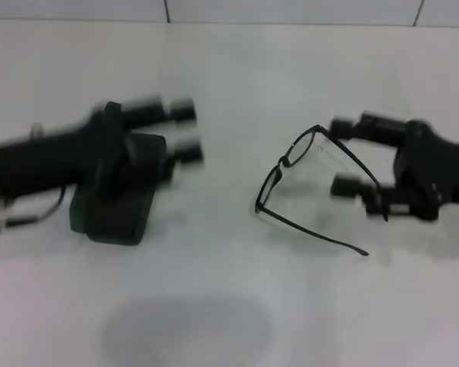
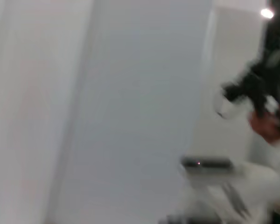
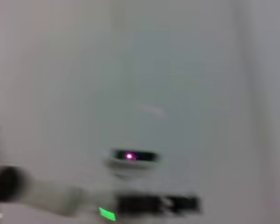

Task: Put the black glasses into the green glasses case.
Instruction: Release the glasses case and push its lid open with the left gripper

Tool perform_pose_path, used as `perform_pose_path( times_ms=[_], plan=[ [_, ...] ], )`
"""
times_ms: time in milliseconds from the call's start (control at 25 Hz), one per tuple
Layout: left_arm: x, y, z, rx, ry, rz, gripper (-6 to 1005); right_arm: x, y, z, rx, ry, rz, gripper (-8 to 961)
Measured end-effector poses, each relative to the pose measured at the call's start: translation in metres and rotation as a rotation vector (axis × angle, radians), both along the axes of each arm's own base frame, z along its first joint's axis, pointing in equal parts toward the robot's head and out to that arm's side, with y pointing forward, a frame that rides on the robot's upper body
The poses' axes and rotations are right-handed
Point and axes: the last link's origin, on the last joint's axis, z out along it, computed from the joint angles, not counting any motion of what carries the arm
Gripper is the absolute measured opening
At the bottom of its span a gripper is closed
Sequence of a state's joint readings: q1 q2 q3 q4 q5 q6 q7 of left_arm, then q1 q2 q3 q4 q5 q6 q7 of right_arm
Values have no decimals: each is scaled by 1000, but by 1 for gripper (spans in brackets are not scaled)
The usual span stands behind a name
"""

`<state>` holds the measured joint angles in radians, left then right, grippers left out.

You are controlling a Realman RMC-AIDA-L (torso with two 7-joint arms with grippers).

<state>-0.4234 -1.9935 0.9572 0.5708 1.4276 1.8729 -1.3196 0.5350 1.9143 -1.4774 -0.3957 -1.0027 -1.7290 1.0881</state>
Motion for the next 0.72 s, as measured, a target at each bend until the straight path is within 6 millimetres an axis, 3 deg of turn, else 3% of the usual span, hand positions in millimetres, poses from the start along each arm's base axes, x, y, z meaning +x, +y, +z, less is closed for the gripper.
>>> perform_pose_path(
  times_ms=[120, 280, 480, 720],
  plan=[
    [10, 20, 13, 35, 30, 143, 639, 25, 9, -3, 146, -76, -118, 815],
    [35, 39, 34, 111, 439, 284, 638, 44, 9, -8, 275, -141, -164, 813],
    [74, 54, 47, 221, 819, 506, 637, 54, -4, -4, 419, -86, -210, 813],
    [61, 60, 31, 222, 1080, 758, 637, 53, -4, -5, 466, -80, -205, 813]
  ],
)
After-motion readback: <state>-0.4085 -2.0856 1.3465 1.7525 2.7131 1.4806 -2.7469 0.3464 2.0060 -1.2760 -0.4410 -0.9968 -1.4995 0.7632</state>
